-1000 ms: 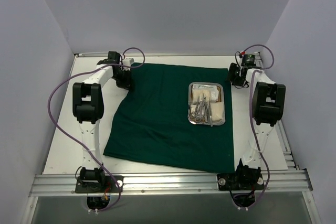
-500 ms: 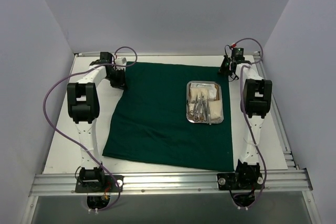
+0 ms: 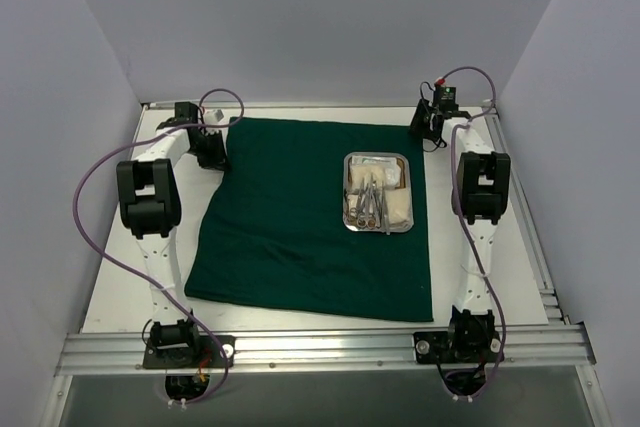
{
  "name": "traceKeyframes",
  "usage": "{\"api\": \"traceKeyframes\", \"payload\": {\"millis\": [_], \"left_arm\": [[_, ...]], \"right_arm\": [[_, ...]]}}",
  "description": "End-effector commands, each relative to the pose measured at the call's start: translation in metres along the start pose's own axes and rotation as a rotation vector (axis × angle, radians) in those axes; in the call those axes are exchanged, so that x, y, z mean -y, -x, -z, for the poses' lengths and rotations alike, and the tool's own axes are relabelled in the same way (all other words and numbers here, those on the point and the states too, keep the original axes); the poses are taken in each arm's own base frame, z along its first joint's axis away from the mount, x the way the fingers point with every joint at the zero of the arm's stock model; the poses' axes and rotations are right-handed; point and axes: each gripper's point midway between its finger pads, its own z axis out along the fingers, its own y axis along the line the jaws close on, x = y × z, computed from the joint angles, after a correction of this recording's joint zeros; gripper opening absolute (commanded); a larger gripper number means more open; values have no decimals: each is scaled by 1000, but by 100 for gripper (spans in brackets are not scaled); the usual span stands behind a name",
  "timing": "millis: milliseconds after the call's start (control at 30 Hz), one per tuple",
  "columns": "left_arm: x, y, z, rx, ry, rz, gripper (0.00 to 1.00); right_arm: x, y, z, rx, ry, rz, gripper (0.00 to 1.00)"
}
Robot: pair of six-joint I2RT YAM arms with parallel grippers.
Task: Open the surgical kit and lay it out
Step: Smooth out the surgical kit at the center of the board.
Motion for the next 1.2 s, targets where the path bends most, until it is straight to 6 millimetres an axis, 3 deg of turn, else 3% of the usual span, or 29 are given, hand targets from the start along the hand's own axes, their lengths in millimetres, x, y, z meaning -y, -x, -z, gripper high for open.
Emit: {"api": "traceKeyframes", "payload": {"millis": [0, 67, 100, 200, 333, 433, 467, 500, 567, 633, 733, 800, 833, 1000, 1067, 1100, 1167], "left_arm": [[-11, 14, 11, 60, 51, -5, 2], [-10, 10, 10, 53, 42, 2, 2], [-9, 9, 10, 50, 37, 1, 2], [-8, 4, 11, 45, 32, 5, 2], [-7, 0, 15, 46, 31, -2, 2], [-7, -3, 14, 39, 31, -4, 2], [-7, -4, 14, 37, 30, -3, 2], [-8, -5, 14, 35, 29, -1, 2], [-8, -6, 13, 32, 27, 0, 2], [-9, -7, 12, 29, 29, -2, 2], [-11, -1, 11, 39, 36, -12, 2], [-13, 3, 11, 45, 42, -15, 2], [-14, 10, 11, 55, 47, -20, 2], [-16, 18, 10, 58, 60, -26, 4], [-15, 20, 15, 57, 57, -27, 11], [-13, 20, 17, 56, 54, -30, 23], [-10, 24, 31, 69, 52, -43, 36]], "right_arm": [[9, 12, 35, 28, -125, 59, 43], [18, -2, 33, -11, -170, 92, 46], [10, -21, 28, -57, -175, 121, 47], [17, -51, 22, -136, -224, 147, 48], [26, -78, 17, -198, -238, 139, 48], [22, -96, 9, -259, -189, 138, 33], [16, -100, 6, -272, -156, 136, 15], [14, -101, 3, -274, -139, 133, 9], [5, -97, 0, -254, -95, 124, 0], [4, -79, -4, -208, -84, 104, 0], [1, -38, -10, -112, -68, 56, 0], [-1, -25, -18, -78, -60, 39, 0], [-10, -3, -16, -27, -45, 30, 0], [-20, 24, -14, 47, -30, 17, 0], [-18, 16, -12, 24, -26, 23, 10], [-22, 22, -1, 38, -19, 30, 15], [-21, 20, 13, 35, -21, 56, 29]]}}
